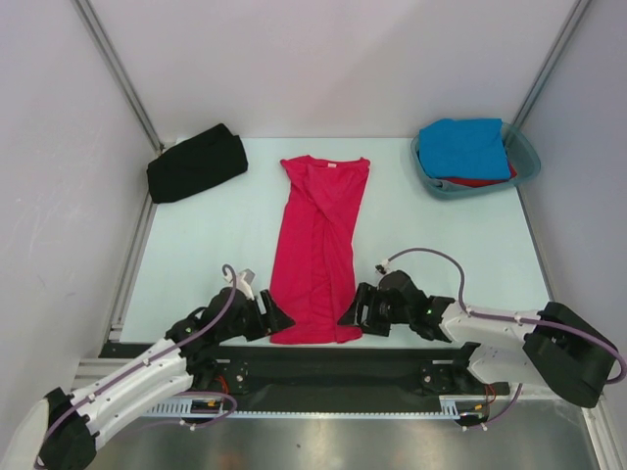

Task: Fold and stack the t-shirts
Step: Fold the tshirt

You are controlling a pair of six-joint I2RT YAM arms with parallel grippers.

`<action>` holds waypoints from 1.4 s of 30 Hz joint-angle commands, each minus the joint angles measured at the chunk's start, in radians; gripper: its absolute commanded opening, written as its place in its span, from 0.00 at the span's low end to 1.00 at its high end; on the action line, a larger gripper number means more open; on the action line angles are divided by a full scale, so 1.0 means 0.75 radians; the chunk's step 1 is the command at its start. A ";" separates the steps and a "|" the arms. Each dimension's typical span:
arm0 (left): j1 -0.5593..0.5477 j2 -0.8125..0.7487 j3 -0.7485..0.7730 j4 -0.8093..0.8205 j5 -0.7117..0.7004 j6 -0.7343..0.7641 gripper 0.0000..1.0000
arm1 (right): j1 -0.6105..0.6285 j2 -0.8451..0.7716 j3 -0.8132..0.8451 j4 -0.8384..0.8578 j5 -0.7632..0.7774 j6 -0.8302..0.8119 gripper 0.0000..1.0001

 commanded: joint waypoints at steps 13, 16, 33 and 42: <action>0.005 -0.170 -0.123 -0.303 0.090 -0.025 0.00 | 0.138 -0.076 0.016 -0.290 0.126 0.060 0.01; -0.003 -0.174 -0.123 -0.295 0.110 -0.035 0.00 | 0.165 -0.142 0.024 -0.323 0.130 0.062 0.00; -0.121 -0.152 0.020 -0.299 0.204 -0.072 0.00 | 0.261 -0.637 0.116 -0.902 0.306 0.191 0.00; -0.140 -0.117 0.263 -0.452 0.092 -0.031 0.00 | 0.314 -0.396 0.208 -0.722 0.234 0.069 0.00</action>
